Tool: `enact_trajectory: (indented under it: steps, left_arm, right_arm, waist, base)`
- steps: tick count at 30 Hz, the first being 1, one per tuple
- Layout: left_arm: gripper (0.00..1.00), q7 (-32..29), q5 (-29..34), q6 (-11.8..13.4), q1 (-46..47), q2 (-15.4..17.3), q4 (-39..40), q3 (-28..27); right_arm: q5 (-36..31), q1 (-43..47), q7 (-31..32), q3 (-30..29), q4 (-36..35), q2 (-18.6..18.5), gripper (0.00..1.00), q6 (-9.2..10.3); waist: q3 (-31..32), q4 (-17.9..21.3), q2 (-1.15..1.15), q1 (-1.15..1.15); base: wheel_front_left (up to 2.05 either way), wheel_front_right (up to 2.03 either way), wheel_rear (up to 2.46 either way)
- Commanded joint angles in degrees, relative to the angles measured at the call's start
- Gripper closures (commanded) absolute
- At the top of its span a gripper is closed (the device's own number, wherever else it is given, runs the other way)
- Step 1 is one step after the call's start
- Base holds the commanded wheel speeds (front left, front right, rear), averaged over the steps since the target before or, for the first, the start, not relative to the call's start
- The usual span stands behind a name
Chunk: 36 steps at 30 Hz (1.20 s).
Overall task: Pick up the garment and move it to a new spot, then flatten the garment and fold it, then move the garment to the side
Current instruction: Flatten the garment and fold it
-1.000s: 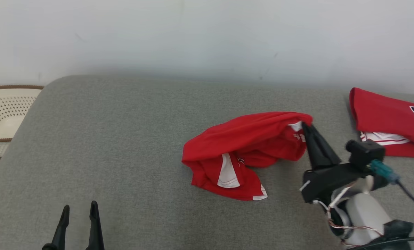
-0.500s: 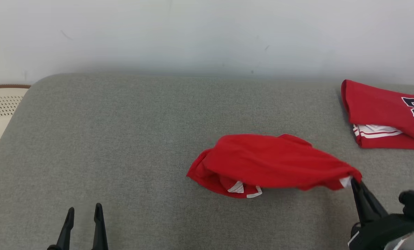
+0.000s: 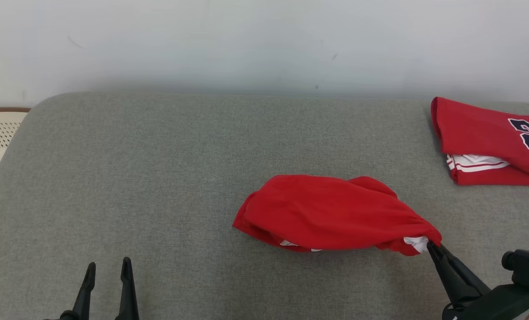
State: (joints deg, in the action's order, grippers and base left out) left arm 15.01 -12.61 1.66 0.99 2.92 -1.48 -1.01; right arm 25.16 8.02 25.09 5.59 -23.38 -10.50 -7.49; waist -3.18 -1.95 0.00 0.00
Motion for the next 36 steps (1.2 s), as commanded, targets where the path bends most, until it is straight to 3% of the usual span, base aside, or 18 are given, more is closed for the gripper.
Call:
enact_trajectory:
  steps: [1,9,17,22,28,36]
  left_arm:
    - [0.00,0.23,-0.48,0.03,-0.43,-0.01,0.00,-0.05]
    - [0.00,0.23,-0.83,0.34,-0.51,0.00,0.14,0.25]
    - [0.00,0.23,-0.60,0.18,0.34,0.00,-0.46,0.82]
    - [0.00,0.23,-0.51,0.36,0.59,0.00,-0.66,0.86]
    - [0.00,0.23,-0.73,0.39,0.34,-0.01,-0.89,0.78]
    - [0.00,0.23,-0.86,-0.10,1.60,-0.01,-1.67,1.64]
  right_arm:
    - [0.66,0.42,1.30,0.27,-1.96,-1.13,1.00,-0.01]
    - [1.06,0.40,5.27,0.93,-8.52,-1.59,1.00,-0.02]
    - [0.55,-11.45,4.43,2.54,-9.79,-4.60,1.00,-0.01]
    - [1.67,-17.21,3.66,3.64,-9.57,-3.96,1.00,-0.01]
    - [2.12,-22.03,4.16,4.46,-5.19,-4.43,1.00,-0.01]
    - [-0.56,-28.04,-0.39,6.35,8.70,-6.50,1.00,-0.02]
  waist:
    - [-0.17,0.11,0.00,0.00]
    - [-0.18,0.15,0.00,0.00]
    - [-0.08,-0.43,0.00,0.00]
    - [0.20,-1.63,0.00,0.00]
    - [0.58,-2.95,0.00,0.00]
    - [-0.06,-5.01,0.00,0.00]
  base:
    - [0.00,0.00,0.00]
    - [0.00,0.00,0.00]
    - [0.00,0.00,0.00]
    - [0.00,0.00,0.00]
    - [0.00,0.00,0.00]
    - [0.00,0.00,0.00]
